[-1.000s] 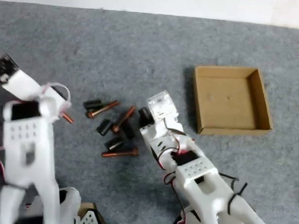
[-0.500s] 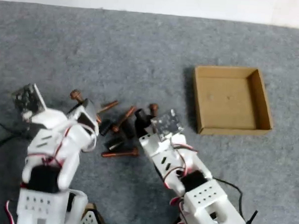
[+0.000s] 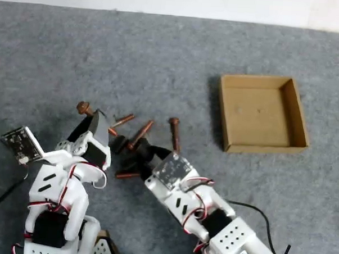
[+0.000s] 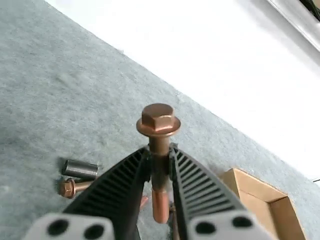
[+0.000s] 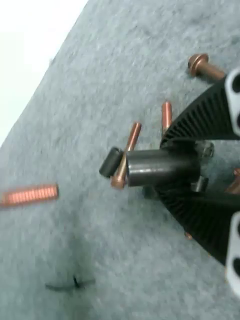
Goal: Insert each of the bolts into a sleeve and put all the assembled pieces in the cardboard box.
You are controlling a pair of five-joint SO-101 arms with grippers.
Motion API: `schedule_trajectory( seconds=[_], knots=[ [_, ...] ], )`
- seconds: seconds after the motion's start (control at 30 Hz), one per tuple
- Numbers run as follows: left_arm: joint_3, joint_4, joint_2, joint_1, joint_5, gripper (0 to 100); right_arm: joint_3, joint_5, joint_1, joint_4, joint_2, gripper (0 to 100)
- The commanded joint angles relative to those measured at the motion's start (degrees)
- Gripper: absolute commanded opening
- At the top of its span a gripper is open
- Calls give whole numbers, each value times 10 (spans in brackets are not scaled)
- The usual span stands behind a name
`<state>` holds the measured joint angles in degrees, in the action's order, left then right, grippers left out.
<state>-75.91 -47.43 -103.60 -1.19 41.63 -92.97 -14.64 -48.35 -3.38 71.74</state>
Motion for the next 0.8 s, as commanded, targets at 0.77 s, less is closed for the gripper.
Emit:
schedule_trajectory(
  seconds=[0.77],
  knots=[
    [-35,1,-4,-121,-3,7,-8,-11,-11,14,45,5]
  ],
)
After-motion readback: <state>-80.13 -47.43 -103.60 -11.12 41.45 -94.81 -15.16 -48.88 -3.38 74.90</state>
